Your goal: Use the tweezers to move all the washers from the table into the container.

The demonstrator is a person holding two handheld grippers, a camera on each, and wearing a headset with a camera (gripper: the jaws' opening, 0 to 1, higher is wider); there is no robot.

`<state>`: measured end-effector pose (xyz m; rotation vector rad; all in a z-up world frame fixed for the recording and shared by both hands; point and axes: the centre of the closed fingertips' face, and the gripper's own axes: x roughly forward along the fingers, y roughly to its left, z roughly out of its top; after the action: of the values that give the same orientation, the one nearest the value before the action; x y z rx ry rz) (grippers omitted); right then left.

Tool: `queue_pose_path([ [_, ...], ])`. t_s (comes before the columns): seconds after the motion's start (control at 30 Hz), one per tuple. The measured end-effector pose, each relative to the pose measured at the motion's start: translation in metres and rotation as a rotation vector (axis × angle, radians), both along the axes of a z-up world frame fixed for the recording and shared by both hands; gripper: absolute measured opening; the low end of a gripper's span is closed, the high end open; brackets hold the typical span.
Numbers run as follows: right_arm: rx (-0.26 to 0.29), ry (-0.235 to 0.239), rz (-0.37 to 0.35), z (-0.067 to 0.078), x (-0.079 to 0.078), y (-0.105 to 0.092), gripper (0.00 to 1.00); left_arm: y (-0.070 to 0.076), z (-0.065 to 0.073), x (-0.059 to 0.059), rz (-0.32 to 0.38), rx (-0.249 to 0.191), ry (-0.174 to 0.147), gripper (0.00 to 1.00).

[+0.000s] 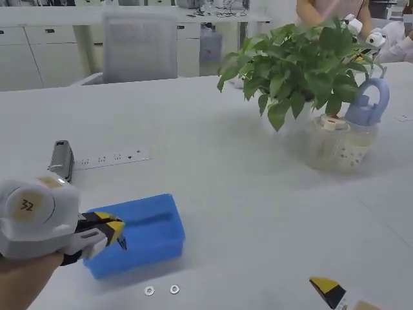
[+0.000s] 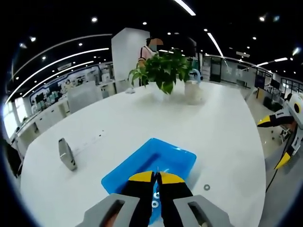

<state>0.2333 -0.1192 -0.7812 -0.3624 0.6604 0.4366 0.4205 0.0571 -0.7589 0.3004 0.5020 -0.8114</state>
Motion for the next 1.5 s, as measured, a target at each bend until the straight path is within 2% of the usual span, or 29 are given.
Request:
queue_pose_path([
  [0.2,-0.004,-0.003,-0.001,0.0,0.0,0.0,0.82,-0.002,0.021,-0.002,0.003,-0.028,-0.036,0.0],
  [0.37,-0.004,-0.007,-0.004,0.001,0.0,-0.001,0.82,-0.005,0.036,-0.01,-0.003,-0.062,-0.051,0.0],
  [0.6,-0.004,-0.012,-0.003,0.002,0.001,-0.001,0.82,-0.009,0.045,-0.021,-0.018,-0.086,-0.061,0.0],
  [0.77,-0.003,-0.014,-0.004,0.002,0.001,-0.001,0.82,-0.011,0.042,-0.029,-0.033,-0.088,-0.051,0.0],
  [0.97,-0.005,-0.012,0.001,0.001,0.0,0.0,0.82,-0.017,0.038,-0.038,-0.043,-0.106,-0.025,0.0],
  [1.13,-0.007,-0.011,0.006,0.001,0.0,0.0,0.82,-0.022,0.036,-0.047,-0.046,-0.119,-0.017,0.0],
  [1.5,-0.008,-0.009,0.007,0.001,0.0,0.0,0.81,-0.023,0.01,-0.065,-0.045,-0.104,0.049,0.0],
])
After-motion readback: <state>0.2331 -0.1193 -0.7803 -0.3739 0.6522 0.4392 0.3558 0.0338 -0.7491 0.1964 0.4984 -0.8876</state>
